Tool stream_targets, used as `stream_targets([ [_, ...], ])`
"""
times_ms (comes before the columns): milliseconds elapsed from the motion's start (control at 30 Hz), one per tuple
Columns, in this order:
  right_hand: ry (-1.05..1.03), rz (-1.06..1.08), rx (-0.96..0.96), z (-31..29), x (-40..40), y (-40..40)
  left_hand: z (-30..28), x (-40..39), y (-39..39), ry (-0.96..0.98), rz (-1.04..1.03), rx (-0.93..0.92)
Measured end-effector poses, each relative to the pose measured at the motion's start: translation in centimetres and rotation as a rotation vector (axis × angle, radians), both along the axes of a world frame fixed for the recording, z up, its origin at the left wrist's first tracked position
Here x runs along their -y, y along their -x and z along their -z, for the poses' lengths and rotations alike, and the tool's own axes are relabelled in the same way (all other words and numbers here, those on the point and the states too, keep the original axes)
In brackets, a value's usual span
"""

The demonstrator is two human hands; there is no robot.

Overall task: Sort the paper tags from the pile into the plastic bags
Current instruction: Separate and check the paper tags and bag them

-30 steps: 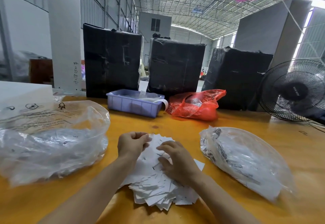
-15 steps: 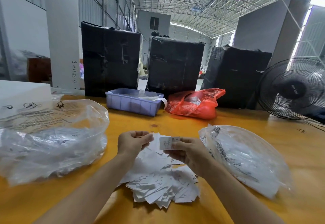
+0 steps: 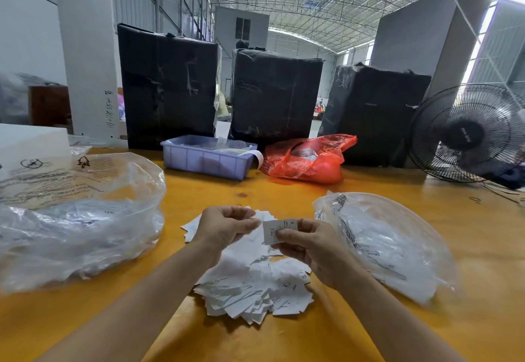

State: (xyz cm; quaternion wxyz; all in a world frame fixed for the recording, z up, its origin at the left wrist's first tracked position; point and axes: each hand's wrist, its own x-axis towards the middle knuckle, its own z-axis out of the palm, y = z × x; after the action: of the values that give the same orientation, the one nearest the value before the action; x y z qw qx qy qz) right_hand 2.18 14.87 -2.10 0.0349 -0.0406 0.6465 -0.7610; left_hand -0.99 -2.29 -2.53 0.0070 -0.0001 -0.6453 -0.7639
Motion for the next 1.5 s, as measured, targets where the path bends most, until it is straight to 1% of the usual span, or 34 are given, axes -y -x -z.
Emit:
stream_targets([
  [100, -0.064, 0.063, -0.038, -0.2, -0.2, 0.0, 0.0, -0.1, -0.1, 0.009, 0.019, 0.002],
  [200, -0.057, 0.105, -0.093, -0.7, -0.8, 0.1, -0.1, -0.2, -0.2, 0.019, 0.03, 0.005],
  [333, -0.088, 0.067, -0.19, -1.3, -1.5, -0.2, -0.1, -0.2, -0.4, 0.044, 0.059, 0.005],
  [433, -0.257, 0.101, -0.293, -1.2, -1.6, -0.1, -0.1, -0.2, -0.5, 0.093, 0.085, -0.009],
  [533, -0.517, 0.18, -0.427, -1.0, -1.6, 0.1, -0.1, -0.3, -0.7, 0.175, 0.115, -0.027],
  [600, -0.674, 0.187, -0.486, -1.0, -1.5, 0.2, -0.1, -0.4, -0.9, 0.223, 0.148, -0.037],
  [733, -0.848, 0.181, -0.53, -0.9, -1.4, 0.1, -0.3, -0.7, -1.2, 0.296, 0.225, -0.054],
  [1000, -0.905, 0.203, -0.596, -1.0, -1.3, 0.0, -0.7, -0.8, -1.6, 0.341, 0.313, -0.044],
  [1267, -0.804, 0.243, -0.65, -1.5, -1.3, 0.0, -1.0, -0.7, -1.6, 0.268, 0.334, 0.004],
  [1500, -0.897, 0.223, -0.664, -1.4, -1.3, -0.1, -1.3, -0.9, -1.6, 0.261, 0.354, 0.02],
])
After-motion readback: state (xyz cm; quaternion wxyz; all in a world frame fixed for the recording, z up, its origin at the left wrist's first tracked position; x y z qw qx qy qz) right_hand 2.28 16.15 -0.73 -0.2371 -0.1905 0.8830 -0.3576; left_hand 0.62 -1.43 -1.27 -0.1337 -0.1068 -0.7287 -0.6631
